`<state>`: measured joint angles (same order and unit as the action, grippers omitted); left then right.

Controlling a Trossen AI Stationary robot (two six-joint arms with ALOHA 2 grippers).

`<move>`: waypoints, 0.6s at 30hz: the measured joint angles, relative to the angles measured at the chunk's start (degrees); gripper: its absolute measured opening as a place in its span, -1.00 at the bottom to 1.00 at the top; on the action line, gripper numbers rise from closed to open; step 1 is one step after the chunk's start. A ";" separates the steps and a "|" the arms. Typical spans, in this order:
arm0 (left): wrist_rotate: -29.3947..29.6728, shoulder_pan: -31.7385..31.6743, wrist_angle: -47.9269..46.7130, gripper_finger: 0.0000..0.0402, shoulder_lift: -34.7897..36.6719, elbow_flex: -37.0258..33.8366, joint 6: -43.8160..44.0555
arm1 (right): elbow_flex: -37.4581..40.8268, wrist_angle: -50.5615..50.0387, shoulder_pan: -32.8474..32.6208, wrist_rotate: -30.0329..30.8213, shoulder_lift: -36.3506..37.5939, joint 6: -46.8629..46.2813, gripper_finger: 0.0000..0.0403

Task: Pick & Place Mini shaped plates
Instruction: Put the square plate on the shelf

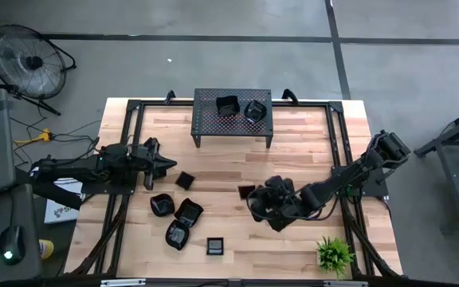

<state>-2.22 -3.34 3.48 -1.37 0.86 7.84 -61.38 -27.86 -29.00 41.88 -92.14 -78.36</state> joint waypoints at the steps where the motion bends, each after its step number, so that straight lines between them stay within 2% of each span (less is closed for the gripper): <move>1: 0.13 -0.01 1.45 -0.99 0.00 0.00 0.00 | -0.55 0.75 0.63 1.29 0.00 1.84 -1.00; 5: 1.22 0.01 6.48 -0.98 0.00 0.00 -0.76 | -2.35 5.21 3.88 4.91 0.00 10.12 -1.00; 8: 1.32 -0.01 7.03 -0.90 0.00 0.00 -2.36 | -3.23 10.86 7.11 4.70 0.00 17.46 -1.00; 13: 1.36 -0.01 7.09 -0.47 -0.01 0.07 -6.15 | -3.26 20.37 12.02 -0.30 0.00 25.11 -1.00; 18: 1.87 0.00 6.59 -0.02 -1.19 2.24 -11.33 | -3.24 23.40 14.57 -2.81 0.00 27.72 -1.00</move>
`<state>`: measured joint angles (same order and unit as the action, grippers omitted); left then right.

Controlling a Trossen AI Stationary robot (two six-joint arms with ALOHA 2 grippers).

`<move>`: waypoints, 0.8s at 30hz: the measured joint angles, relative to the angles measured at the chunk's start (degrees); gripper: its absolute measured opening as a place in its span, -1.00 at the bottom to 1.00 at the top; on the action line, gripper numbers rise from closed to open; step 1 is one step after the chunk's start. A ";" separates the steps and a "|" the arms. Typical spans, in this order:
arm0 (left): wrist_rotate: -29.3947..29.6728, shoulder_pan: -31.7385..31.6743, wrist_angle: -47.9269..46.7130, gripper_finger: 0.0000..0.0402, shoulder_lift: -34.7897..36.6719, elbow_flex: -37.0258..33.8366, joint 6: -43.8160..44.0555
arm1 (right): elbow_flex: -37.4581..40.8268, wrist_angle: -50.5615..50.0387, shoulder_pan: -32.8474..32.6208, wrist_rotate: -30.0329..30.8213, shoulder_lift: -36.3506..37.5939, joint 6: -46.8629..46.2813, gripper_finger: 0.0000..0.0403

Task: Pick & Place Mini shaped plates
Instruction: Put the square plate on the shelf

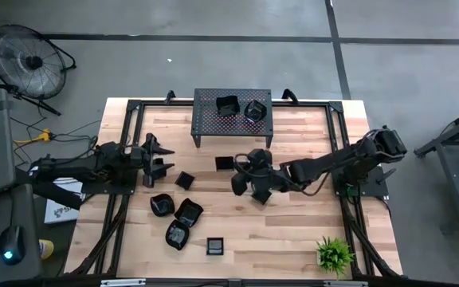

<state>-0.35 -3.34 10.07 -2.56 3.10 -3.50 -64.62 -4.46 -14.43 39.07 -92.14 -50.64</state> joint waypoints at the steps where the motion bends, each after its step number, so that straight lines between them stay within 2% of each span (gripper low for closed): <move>1: 0.96 0.01 0.14 0.04 -0.52 0.73 -0.14 | 0.00 0.37 0.23 0.00 0.00 0.49 -1.00; 5: 3.04 -0.01 0.51 0.12 -4.55 2.67 0.32 | 0.02 3.42 0.60 0.77 0.00 5.34 -1.00; 15: 4.47 -0.01 7.59 0.13 -21.13 6.80 3.75 | 0.02 12.79 0.60 6.00 0.00 19.70 -1.00; 21: 1.01 0.01 7.73 0.13 -30.80 13.00 -6.02 | 0.02 13.00 1.31 4.70 -0.02 19.99 -1.00; 24: 1.86 0.01 7.99 0.13 -35.52 16.76 -6.39 | 0.02 12.98 1.30 5.60 -0.02 20.68 -1.00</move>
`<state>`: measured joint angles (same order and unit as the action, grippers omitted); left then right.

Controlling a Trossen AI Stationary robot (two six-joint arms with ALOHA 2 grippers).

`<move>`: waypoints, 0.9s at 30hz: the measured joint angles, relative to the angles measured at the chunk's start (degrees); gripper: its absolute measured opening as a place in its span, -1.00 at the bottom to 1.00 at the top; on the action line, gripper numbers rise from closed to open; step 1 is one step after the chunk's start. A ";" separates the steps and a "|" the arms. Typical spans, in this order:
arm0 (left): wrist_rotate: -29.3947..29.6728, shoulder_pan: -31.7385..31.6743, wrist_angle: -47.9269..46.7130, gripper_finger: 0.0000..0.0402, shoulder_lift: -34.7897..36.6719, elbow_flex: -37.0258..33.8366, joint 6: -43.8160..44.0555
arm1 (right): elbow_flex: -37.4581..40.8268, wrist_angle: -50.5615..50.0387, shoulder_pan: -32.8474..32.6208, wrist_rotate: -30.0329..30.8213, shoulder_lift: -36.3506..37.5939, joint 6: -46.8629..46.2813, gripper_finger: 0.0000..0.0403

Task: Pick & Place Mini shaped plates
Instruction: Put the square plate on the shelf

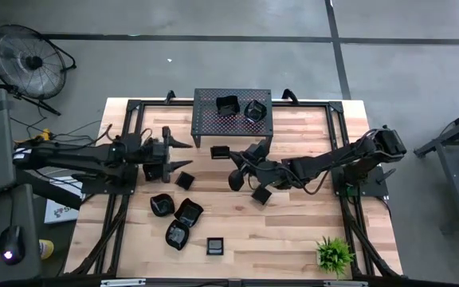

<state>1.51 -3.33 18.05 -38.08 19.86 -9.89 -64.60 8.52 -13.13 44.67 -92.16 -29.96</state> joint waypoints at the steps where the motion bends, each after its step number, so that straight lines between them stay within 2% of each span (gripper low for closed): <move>1: 1.01 0.00 0.02 0.13 -1.64 1.10 1.79 | 0.00 -0.01 0.00 0.27 0.00 0.36 -1.00; 7: 4.06 -0.02 -0.07 0.13 -10.40 6.04 14.17 | 0.02 -0.29 0.00 1.61 0.00 3.21 -1.00; 12: 0.32 -0.02 -0.18 0.13 -15.53 8.46 11.89 | 0.02 -2.37 0.00 1.81 0.00 2.76 -1.00; 16: -5.46 0.00 -0.20 0.13 -16.47 10.19 1.63 | 0.03 -6.88 0.00 0.63 0.00 -3.13 -1.00; 23: -15.37 0.01 -4.36 0.13 -16.44 14.53 -25.79 | 0.04 -12.73 1.12 -8.19 0.00 -16.15 -1.00; 25: -15.70 0.28 -8.41 0.13 -16.44 15.91 -33.52 | 0.04 -12.87 1.63 -11.15 0.00 -18.84 -1.00; 27: -13.04 1.21 -12.95 0.13 -16.45 17.28 -40.16 | 0.04 -12.86 2.28 -14.66 0.00 -21.56 -1.00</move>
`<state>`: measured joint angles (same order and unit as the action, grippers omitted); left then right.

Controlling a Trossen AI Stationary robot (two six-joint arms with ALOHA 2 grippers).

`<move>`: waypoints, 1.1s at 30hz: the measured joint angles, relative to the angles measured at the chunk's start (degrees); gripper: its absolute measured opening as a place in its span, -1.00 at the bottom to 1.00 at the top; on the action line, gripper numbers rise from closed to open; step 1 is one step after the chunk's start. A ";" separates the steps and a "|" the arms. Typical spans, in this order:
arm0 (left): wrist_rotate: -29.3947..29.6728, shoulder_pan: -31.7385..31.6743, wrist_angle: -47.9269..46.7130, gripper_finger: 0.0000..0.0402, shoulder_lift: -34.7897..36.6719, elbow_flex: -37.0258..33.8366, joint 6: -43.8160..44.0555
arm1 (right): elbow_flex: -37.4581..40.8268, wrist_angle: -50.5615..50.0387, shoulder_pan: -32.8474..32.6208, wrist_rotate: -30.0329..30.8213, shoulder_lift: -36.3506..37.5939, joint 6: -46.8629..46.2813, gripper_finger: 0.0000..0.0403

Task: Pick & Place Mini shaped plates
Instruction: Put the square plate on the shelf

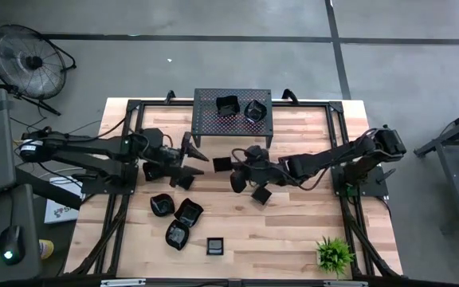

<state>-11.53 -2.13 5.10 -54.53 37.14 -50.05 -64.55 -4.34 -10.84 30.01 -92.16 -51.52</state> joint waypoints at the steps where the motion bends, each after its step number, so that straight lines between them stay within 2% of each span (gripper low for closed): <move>1: 1.93 0.65 -2.10 0.13 0.00 0.83 -3.25 | 0.00 0.00 0.38 -1.70 0.00 -1.21 -1.00; 8: 16.60 7.07 -8.53 0.13 0.00 3.45 -22.38 | 0.00 -0.11 2.39 -8.95 0.00 -7.53 -1.00; 12: 24.26 9.96 -8.75 0.13 -0.01 3.46 -26.02 | 0.00 -0.09 3.13 -10.58 0.00 -9.02 -1.00; 15: 26.10 10.60 -9.51 0.13 -0.01 3.46 -25.16 | 0.00 0.28 3.39 -11.02 0.00 -8.67 -1.00; 18: 26.93 10.41 -9.53 0.13 -0.02 3.46 -15.39 | 0.00 1.01 3.38 -9.50 -0.01 -7.71 -1.00; 23: 30.97 10.40 -9.13 0.13 -0.02 3.46 12.13 | 0.00 3.36 3.15 -4.95 -0.02 -3.84 -1.00; 30: 35.61 10.40 -9.09 0.13 -0.02 3.46 46.43 | 0.00 4.20 1.24 5.51 -0.02 3.52 -1.00; 33: 37.96 10.40 -8.89 0.13 -0.02 3.46 55.37 | 0.00 6.61 0.06 10.65 -0.02 8.21 -1.00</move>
<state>26.43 8.27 -3.79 -54.54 40.60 5.32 -64.55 2.27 -10.78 40.66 -92.18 -43.30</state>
